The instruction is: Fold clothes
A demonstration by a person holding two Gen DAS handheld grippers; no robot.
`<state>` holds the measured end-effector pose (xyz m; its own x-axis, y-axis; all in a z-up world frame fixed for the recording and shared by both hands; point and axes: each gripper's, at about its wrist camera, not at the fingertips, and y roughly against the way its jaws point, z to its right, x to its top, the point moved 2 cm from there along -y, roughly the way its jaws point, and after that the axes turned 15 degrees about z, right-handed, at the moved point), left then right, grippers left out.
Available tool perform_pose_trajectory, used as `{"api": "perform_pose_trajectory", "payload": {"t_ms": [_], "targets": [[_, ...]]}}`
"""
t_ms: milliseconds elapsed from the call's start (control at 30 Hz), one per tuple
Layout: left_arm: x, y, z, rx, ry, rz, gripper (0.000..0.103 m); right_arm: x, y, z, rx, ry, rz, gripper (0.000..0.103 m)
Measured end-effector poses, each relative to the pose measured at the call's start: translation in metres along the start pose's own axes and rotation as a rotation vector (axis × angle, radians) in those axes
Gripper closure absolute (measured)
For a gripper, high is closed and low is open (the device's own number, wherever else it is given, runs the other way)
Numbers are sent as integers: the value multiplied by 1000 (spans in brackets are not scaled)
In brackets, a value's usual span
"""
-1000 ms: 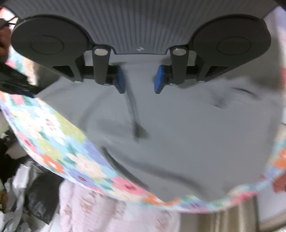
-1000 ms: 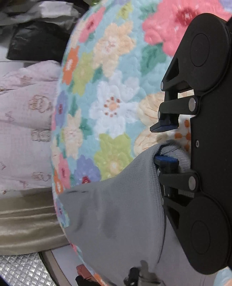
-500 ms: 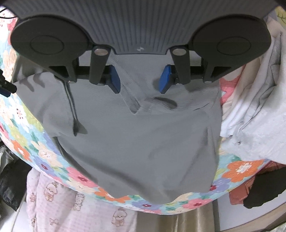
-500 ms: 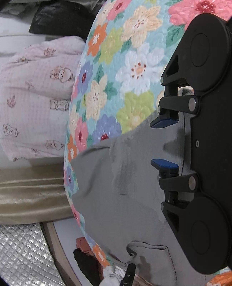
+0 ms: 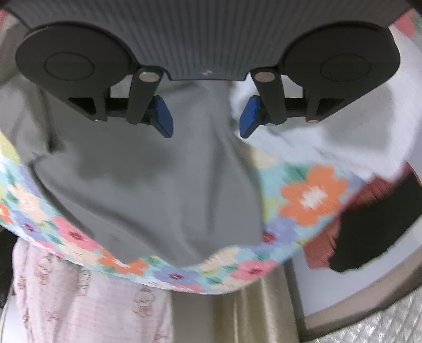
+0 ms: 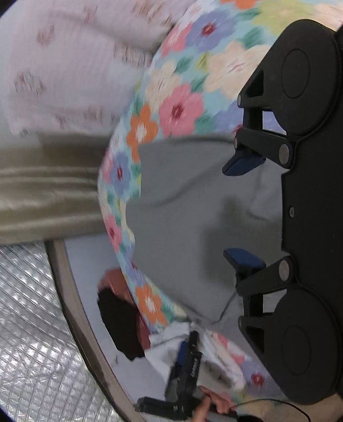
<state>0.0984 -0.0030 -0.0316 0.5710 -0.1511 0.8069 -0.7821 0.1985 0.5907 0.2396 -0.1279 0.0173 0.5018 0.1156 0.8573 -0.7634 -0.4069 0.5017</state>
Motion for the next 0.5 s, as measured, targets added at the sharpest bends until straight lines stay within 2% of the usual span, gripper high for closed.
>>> {"api": "perform_pose_trajectory", "payload": {"t_ms": [67, 133, 233, 300, 400, 500], "targets": [[13, -14, -2, -31, 34, -11, 43, 24, -27, 8, 19, -3, -61, 36], [24, -36, -8, -51, 73, -24, 43, 33, -63, 20, 11, -29, -116, 36], [34, -74, -4, -1, 46, -42, 45, 31, -119, 48, -13, -136, -170, 36], [42, -104, -5, 13, 35, -60, 45, 27, -151, 66, -13, -199, -178, 36], [54, -153, -7, -19, 103, -112, 45, 27, -195, 91, 3, -258, -185, 36], [70, -204, 24, -69, 118, -153, 44, 36, -234, 112, 13, -239, -203, 36]]}}
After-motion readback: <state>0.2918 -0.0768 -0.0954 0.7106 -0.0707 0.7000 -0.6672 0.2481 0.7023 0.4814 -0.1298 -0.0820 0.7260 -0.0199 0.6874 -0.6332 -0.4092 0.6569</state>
